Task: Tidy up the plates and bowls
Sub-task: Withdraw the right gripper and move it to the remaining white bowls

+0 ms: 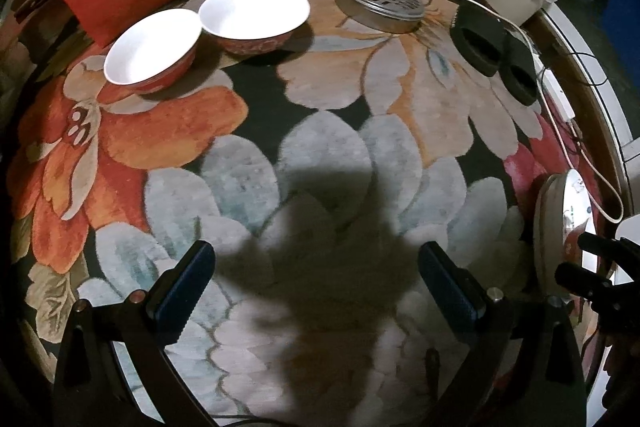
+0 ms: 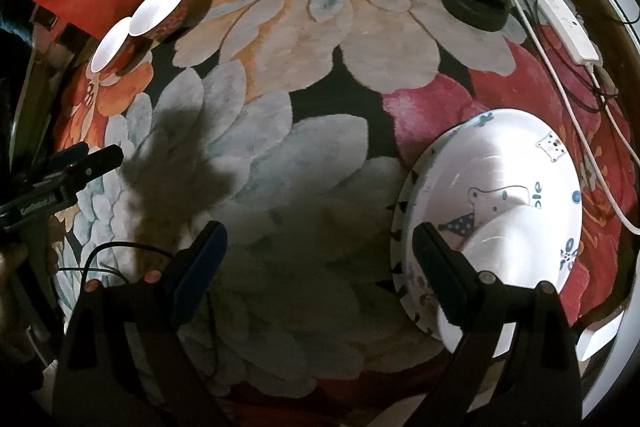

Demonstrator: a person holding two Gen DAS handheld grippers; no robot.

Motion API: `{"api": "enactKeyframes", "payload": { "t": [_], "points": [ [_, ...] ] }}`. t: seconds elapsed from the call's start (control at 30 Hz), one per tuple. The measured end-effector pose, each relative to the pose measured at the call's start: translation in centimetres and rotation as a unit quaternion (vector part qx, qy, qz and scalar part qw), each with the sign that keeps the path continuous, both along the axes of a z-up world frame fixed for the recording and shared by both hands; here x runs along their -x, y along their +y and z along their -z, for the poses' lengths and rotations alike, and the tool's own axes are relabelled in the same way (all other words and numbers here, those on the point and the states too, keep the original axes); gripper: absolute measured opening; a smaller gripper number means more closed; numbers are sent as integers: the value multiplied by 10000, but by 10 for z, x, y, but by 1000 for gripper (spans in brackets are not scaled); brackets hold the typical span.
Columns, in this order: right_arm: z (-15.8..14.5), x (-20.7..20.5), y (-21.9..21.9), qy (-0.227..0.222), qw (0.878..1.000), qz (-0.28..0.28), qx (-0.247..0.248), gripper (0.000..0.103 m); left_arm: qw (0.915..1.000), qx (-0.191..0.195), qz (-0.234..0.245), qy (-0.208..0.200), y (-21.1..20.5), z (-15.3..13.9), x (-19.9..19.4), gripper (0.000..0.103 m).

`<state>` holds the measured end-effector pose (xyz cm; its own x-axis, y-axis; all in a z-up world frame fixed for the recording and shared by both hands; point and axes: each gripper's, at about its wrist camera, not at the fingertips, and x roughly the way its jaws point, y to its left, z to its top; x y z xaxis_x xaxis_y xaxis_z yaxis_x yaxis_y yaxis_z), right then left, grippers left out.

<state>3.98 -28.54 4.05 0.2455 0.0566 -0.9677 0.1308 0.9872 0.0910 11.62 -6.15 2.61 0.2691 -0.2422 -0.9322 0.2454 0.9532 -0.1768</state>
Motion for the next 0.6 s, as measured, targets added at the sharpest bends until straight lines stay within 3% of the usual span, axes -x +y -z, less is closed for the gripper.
{"api": "enactKeyframes", "payload": {
  "t": [0.6],
  "points": [
    [7,-40,60,159,9971,-747,-5,95,9990,-100,-443,40,60,10,-8,102]
  ]
}}
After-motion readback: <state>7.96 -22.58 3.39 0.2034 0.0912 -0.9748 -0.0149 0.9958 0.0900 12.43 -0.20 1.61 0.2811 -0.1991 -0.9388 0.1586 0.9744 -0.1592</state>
